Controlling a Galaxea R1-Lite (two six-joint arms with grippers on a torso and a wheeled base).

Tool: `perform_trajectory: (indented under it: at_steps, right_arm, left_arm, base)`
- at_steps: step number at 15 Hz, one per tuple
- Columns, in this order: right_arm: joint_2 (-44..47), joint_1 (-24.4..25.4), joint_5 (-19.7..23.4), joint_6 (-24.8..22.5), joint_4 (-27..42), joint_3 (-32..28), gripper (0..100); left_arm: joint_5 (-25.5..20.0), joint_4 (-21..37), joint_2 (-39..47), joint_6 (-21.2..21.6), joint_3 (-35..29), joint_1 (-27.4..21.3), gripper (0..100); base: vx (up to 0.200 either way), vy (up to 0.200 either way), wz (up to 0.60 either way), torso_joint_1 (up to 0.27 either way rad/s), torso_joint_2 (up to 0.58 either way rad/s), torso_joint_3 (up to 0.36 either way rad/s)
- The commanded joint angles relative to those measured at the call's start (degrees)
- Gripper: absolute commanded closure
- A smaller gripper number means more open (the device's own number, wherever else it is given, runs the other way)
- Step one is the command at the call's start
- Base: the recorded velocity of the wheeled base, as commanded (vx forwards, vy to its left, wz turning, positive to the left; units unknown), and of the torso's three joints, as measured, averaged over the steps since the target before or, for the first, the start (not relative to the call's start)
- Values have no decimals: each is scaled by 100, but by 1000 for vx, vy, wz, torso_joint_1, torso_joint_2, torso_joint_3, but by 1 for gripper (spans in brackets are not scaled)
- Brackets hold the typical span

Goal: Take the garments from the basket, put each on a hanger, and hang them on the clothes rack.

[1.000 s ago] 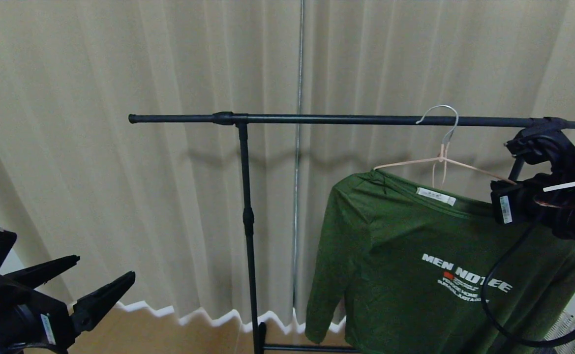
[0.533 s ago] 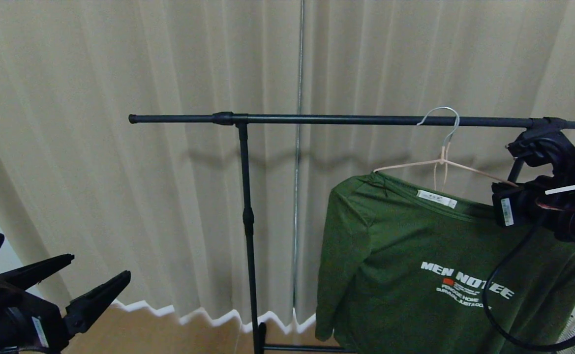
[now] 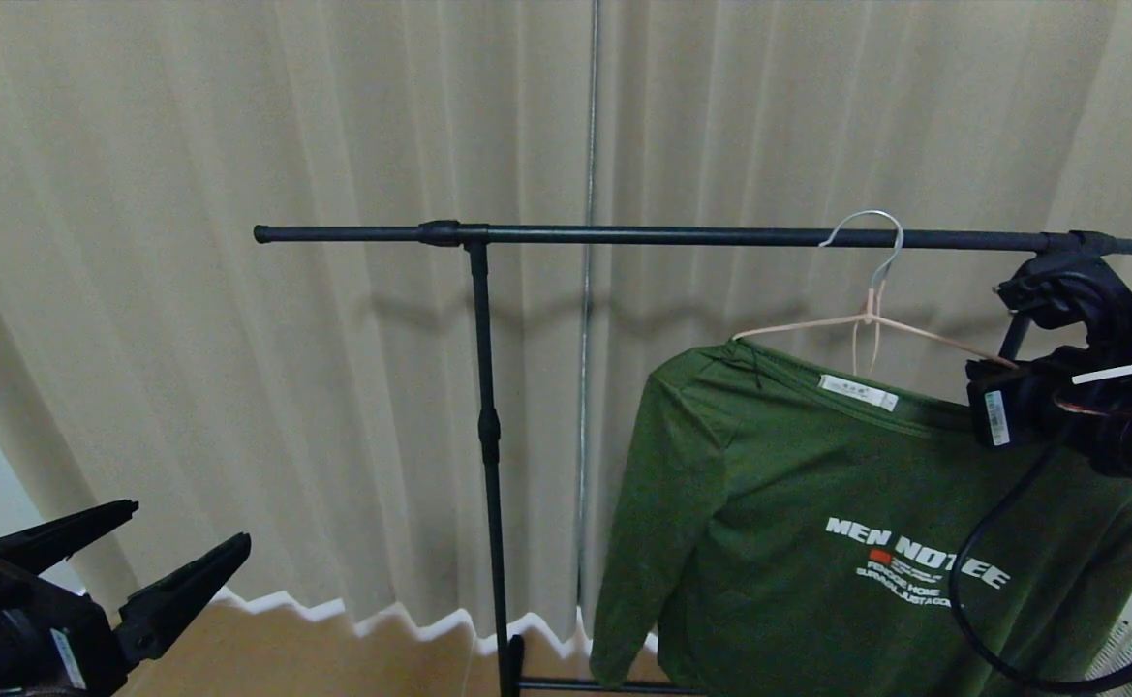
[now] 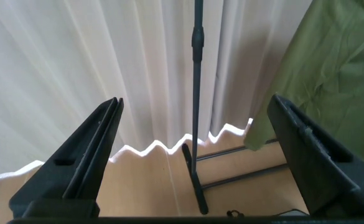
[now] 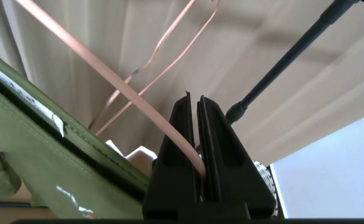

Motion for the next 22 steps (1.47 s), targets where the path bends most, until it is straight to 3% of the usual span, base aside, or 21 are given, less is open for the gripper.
perform_trajectory:
  at_steps: [1,4,9,19,22]
  right_arm:
    - [17,11,-1,-1,1,-5,100]
    - [17,2,-1,-1,1,-5,100]
    - [17,2,-1,-1,-8,-5,100]
    - [35,90,-1,-1,-8,-13,100]
    - [70,265,-10,-1,-43,-93,100]
  left_arm:
    - [-5,-3,-1,0,6,0,0]
    - [3,-3,8,0,6,9,0]
    - [3,-3,25,-27,-2,9,0]
    - [-5,-3,34,-9,-29,0,0]
    - [-5,-3,60,-18,-38,-9,0]
  base:
    - [0,0,0,0,0,0]
    - [-200,0,0,-1,2,1]
    - [0,-120,0,-4,-2,7]
    - [0,0,0,0,0,0]
    - [200,0,0,-7,4,4]
